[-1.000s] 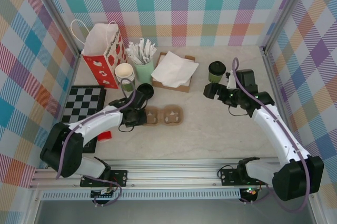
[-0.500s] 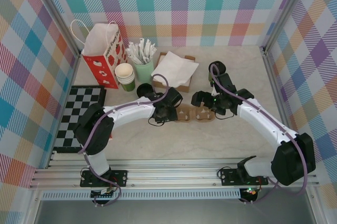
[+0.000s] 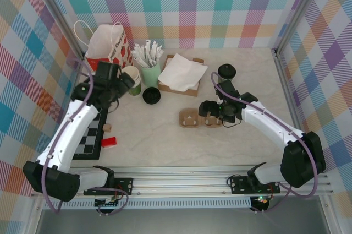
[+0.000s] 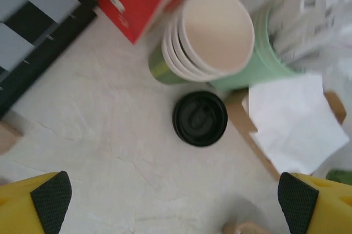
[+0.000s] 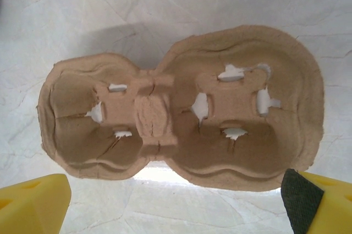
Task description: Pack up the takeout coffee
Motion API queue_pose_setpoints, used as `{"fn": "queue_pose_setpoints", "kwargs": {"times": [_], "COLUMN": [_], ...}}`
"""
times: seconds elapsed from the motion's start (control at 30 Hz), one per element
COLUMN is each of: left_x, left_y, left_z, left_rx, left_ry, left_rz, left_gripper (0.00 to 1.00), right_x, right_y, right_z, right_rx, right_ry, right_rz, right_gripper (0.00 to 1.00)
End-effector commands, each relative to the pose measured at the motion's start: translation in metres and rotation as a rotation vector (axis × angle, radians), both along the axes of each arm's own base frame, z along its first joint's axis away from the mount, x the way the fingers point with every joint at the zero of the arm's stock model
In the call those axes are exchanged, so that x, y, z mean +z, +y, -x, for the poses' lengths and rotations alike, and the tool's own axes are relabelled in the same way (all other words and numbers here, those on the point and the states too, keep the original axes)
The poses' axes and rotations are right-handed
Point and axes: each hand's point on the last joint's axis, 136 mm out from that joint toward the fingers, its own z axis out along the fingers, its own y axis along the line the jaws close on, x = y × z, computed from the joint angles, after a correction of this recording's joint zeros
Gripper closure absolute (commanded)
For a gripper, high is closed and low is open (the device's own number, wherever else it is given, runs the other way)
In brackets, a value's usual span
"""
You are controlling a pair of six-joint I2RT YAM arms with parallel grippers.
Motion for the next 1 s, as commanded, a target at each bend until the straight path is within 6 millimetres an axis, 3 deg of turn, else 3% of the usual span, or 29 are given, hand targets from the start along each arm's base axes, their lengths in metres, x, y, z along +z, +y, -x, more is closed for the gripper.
{"fn": "queue_pose_setpoints", "kwargs": {"times": [0.0, 0.13, 0.2, 0.33, 0.47, 0.73, 0.83, 0.97], "left_x": [0.014, 0.052, 0.057, 0.042, 0.030, 0.001, -0.006, -0.005], "left_y": [0.031, 0.068, 0.084, 0.110, 0.113, 0.109, 0.115, 0.115], "left_z": [-0.014, -0.051, -0.060, -0.070, -0.103, -0.136, -0.139, -0.144], "left_rx": [0.147, 0.360, 0.476, 0.694, 0.714, 0.728, 0.758, 0.751], "left_ry": [0.050, -0.093, -0.131, -0.082, -0.066, 0.035, 0.057, 0.052], "left_rz": [-0.003, 0.022, 0.062, 0.141, 0.188, 0.214, 0.176, 0.193], "left_gripper": [0.01, 0.02, 0.01, 0.04, 0.11, 0.26, 0.36, 0.72], "right_x": [0.011, 0.015, 0.017, 0.019, 0.023, 0.024, 0.023, 0.023], "right_y": [0.000, -0.003, -0.006, -0.015, -0.022, -0.030, -0.031, -0.033], "right_z": [-0.014, -0.015, -0.013, -0.006, -0.002, 0.006, 0.008, 0.010], "right_rx": [-0.030, -0.030, -0.035, -0.041, -0.048, -0.074, -0.080, -0.085], "right_ry": [-0.063, -0.075, -0.079, -0.094, -0.108, -0.114, -0.109, -0.107], "right_rz": [0.008, 0.023, 0.033, 0.052, 0.072, 0.079, 0.075, 0.081], "right_gripper": [0.00, 0.00, 0.00, 0.00, 0.00, 0.00, 0.00, 0.00]}}
